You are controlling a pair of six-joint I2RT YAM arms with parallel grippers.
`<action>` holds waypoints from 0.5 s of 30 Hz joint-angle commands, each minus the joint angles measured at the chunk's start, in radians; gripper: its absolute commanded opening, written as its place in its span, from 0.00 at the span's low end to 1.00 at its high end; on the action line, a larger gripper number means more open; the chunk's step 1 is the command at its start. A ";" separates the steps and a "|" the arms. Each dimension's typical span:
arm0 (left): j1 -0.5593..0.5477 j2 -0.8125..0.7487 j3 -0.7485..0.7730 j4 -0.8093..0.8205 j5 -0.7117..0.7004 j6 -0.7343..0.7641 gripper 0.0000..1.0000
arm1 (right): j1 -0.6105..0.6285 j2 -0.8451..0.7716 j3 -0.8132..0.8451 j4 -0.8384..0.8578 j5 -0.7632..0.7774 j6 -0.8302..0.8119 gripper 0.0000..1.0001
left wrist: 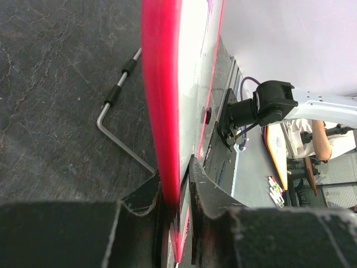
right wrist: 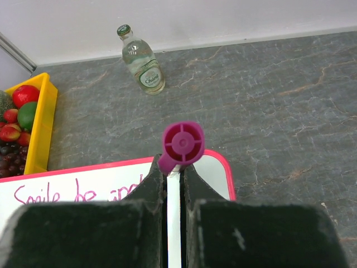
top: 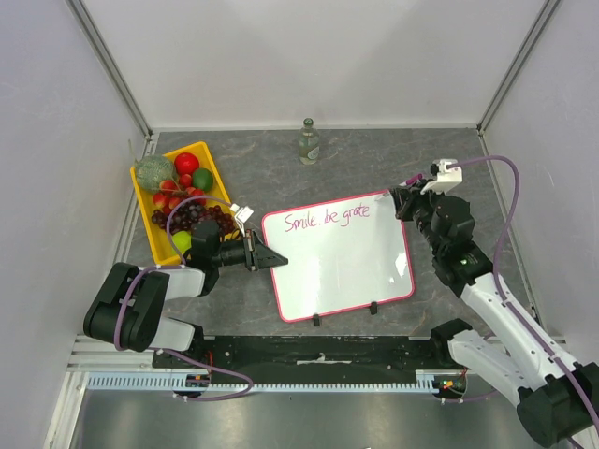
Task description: Write a sentence on the whiteboard
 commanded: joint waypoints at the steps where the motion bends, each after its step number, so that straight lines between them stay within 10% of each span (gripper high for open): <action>1: -0.017 0.010 -0.021 -0.029 -0.050 0.106 0.02 | -0.003 0.018 0.021 0.071 0.032 -0.003 0.00; 15: -0.015 0.008 -0.021 -0.029 -0.049 0.106 0.02 | -0.005 0.058 -0.008 0.090 0.047 0.003 0.00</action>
